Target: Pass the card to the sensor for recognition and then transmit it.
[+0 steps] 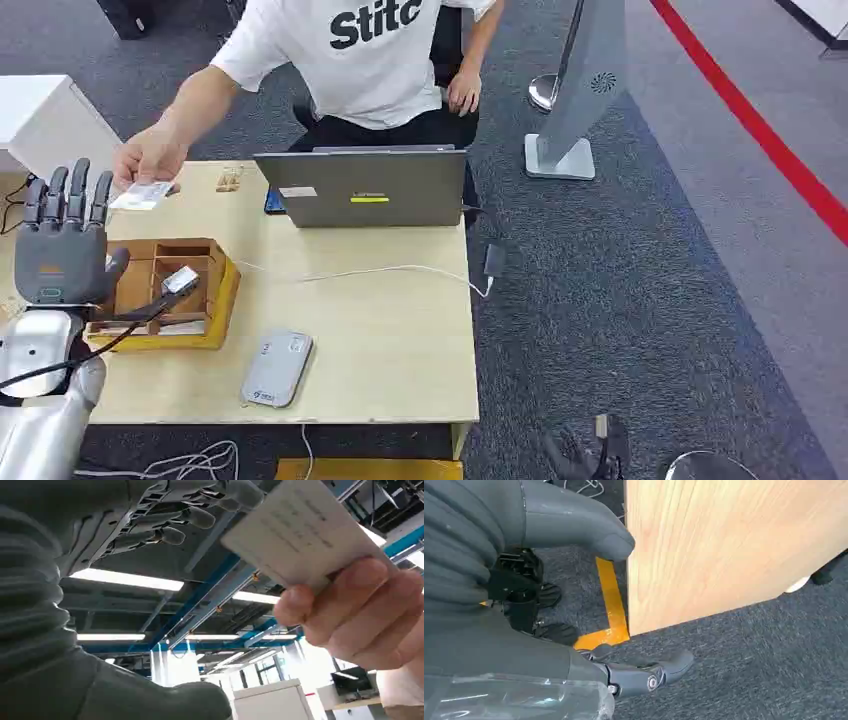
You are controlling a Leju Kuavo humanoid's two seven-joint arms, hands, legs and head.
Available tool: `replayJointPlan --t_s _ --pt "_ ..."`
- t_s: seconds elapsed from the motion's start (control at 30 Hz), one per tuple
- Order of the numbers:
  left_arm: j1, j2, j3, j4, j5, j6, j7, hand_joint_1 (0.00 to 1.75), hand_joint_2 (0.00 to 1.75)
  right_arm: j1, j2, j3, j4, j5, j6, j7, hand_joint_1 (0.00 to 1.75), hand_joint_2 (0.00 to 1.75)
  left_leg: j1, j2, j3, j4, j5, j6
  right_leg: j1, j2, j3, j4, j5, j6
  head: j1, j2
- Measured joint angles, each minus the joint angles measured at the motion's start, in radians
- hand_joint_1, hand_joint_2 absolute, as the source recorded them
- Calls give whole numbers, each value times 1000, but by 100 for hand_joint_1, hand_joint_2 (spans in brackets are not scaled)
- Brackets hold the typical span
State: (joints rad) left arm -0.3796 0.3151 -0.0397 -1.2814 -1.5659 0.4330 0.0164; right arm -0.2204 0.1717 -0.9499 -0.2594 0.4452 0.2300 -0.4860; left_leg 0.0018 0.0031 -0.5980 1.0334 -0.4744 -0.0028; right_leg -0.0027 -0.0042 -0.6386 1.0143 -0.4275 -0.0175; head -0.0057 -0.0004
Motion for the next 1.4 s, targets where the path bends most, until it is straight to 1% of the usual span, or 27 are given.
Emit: replayJointPlan --t_s 0.03,0.07,0.47,0.57,0.73,0.8,1.1,1.13,1.2,1.27,1.33,1.4 --pt "-4 1 -2 5 -1 0 3 10 175 0 0 2 0 0 0 0 0 175 0 0 0 0 0 0 0 0 0 0 0 0 0 0" --pt "-7 2 -3 9 -2 0 5 175 175 0 0 4 0 0 0 0 0 175 0 0 0 0 0 0 0 0 0 0 0 0 0 0" --pt "-9 0 -12 45 -2 17 0 175 175 0 1 11 3 0 0 -6 0 175 0 0 0 0 0 0 0 0 0 0 0 0 0 0" --pt "-8 0 -11 45 -2 23 -15 175 175 0 1 13 3 0 -1 -8 0 175 0 0 0 0 0 0 0 0 0 0 0 0 0 0" --pt "-1 0 -10 44 -2 41 -18 175 175 0 1 14 3 2 -1 -10 0 175 0 0 0 0 0 0 0 0 0 0 0 0 0 0" --pt "8 0 -4 35 -2 45 -30 175 175 1 1 14 3 2 -3 -11 0 175 0 0 0 0 0 0 0 0 0 0 0 0 0 0" --pt "19 -6 8 19 -2 53 -37 175 175 1 1 14 3 3 -6 -11 0 175 0 0 0 0 0 0 0 0 0 0 0 0 0 0" --pt "22 -10 11 14 -2 58 -50 175 175 1 1 14 3 3 -8 -11 0 175 0 0 0 0 0 0 0 0 0 0 0 0 0 0" --pt "35 -29 24 -5 -1 58 -101 175 175 1 1 16 3 1 -13 -15 0 175 0 0 0 0 0 0 0 0 0 0 0 0 0 0" --pt "59 -68 28 -40 5 51 -175 175 175 1 1 16 3 -9 -19 -19 0 175 0 0 0 0 0 0 0 -1 0 0 0 0 0 0" --pt "103 -124 21 -83 5 31 -240 175 175 1 1 16 3 -22 -19 -26 0 175 -1 0 0 0 0 0 -1 0 0 0 0 0 0 0" --pt "165 -170 -21 -119 11 7 -266 175 175 5 1 16 3 -34 -19 -34 0 175 -2 0 0 0 -1 2 -2 0 0 -1 0 0 0 0"
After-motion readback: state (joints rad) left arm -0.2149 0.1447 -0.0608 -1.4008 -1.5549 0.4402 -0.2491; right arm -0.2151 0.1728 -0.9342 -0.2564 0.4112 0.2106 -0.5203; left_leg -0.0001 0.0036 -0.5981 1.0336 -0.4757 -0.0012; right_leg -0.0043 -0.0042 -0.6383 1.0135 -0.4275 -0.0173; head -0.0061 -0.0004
